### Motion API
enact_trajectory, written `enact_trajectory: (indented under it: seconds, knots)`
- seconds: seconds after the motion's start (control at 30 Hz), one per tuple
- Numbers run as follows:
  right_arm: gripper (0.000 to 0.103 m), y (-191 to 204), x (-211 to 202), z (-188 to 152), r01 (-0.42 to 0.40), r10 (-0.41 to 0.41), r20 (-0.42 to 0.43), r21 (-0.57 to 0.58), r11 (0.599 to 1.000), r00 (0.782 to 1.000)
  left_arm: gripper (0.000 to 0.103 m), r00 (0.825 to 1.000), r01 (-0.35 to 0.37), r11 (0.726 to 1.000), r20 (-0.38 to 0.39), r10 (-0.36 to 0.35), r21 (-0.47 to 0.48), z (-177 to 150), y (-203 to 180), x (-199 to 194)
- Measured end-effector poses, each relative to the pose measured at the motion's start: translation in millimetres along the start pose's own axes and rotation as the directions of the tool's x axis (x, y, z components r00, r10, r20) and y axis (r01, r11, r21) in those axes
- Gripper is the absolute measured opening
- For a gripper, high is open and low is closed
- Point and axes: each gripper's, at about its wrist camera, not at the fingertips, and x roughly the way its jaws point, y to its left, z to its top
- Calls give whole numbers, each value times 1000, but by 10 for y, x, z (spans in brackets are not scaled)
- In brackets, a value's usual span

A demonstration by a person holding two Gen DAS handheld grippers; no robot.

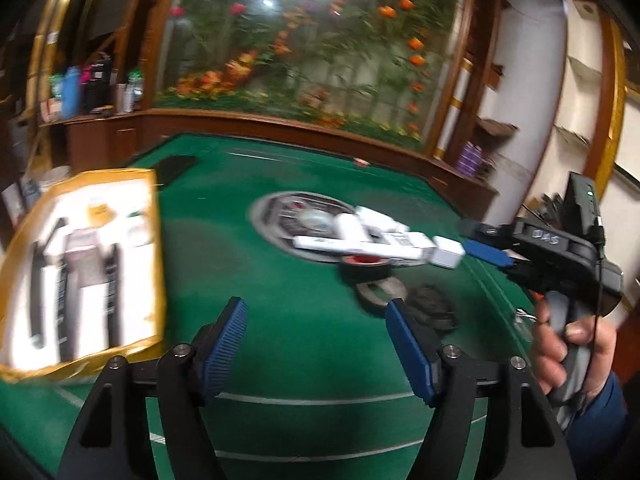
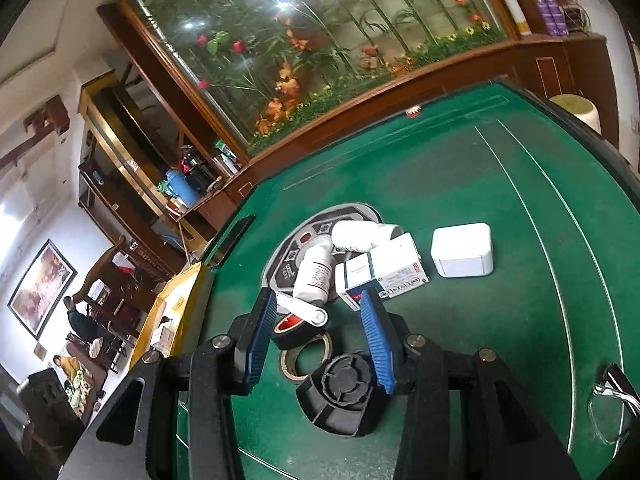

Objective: Organize rigid objects
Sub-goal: 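Move the left gripper to the black round plastic cover and grasp it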

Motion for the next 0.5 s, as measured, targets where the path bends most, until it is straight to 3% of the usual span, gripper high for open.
enact_trajectory:
  seconds: [0.1,0.17,0.3,0.5]
  knots:
    - [43,-80,-45,29,20,-20,-1,41,999,1000,80,987,128,992,-105,-125,19,127,-332,267]
    - [43,-147,-74,51,15,-14,-1,80,997,1000,84,974,166,985,-162,-156,46,148,-545,454]
    - [43,-209,-113,65,11,-12,4,116,993,1000,85,961,137,979,-260,-95,149,71,-860,787]
    - [43,-246,-172,48,-9,8,11,150,989,1000,85,934,104,975,-356,-28,198,-6,-1037,1235]
